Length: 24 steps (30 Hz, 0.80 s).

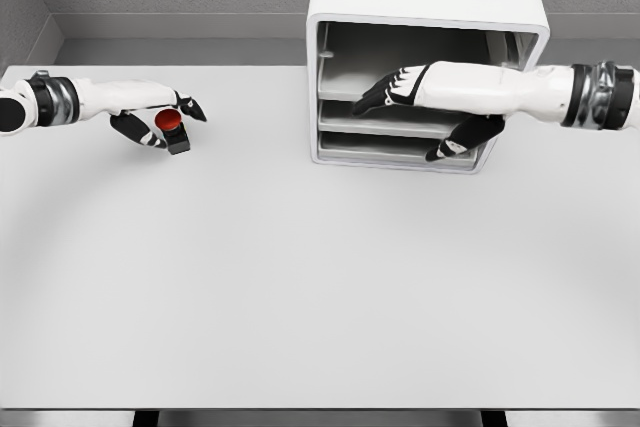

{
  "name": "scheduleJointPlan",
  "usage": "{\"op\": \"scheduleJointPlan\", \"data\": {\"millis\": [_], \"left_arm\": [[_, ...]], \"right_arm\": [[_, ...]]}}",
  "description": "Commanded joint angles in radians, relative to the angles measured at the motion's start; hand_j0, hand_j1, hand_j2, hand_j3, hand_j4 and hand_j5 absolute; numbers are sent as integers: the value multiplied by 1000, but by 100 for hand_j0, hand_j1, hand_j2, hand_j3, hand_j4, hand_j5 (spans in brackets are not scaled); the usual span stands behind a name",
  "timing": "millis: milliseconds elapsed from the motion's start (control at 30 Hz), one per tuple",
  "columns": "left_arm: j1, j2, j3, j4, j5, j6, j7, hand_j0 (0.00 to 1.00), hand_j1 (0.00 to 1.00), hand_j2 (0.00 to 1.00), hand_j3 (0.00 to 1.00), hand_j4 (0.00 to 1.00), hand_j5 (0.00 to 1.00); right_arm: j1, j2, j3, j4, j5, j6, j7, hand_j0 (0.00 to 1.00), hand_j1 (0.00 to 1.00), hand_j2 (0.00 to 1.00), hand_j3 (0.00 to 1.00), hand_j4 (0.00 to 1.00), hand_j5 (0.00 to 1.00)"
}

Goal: Slide open multi-storey tabletop storage cabinets and put open load switch and slide close multi-storey tabletop storage cabinets

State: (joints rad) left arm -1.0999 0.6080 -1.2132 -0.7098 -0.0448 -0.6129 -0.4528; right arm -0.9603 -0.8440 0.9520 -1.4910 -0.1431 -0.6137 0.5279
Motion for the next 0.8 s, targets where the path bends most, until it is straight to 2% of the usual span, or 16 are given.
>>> {"op": "scheduleJointPlan", "data": {"millis": [0,67,233,467,633,767], "left_arm": [[0,-1,3,-2,5,2,0,69,69,69,69,69,69],[0,-2,1,-2,5,2,0,66,66,66,66,66,66],[0,-2,-2,-2,5,2,-1,60,60,60,60,60,60],[2,-1,-5,-2,3,2,-3,48,48,48,48,48,48],[-3,1,-3,-8,5,2,-3,46,46,46,46,46,46],[-18,4,-3,-26,5,2,-3,46,46,46,46,46,46]], "right_arm": [[2,0,-13,2,-7,3,-2,94,94,94,94,94,94],[5,-1,-44,5,-9,3,0,94,94,94,94,94,94],[8,22,-44,32,16,3,1,94,94,94,94,94,94],[23,42,-47,46,43,54,-2,94,94,94,94,94,94],[23,42,-64,103,50,54,3,94,94,94,94,94,94],[23,43,-64,110,51,55,4,94,94,94,94,94,94]]}}
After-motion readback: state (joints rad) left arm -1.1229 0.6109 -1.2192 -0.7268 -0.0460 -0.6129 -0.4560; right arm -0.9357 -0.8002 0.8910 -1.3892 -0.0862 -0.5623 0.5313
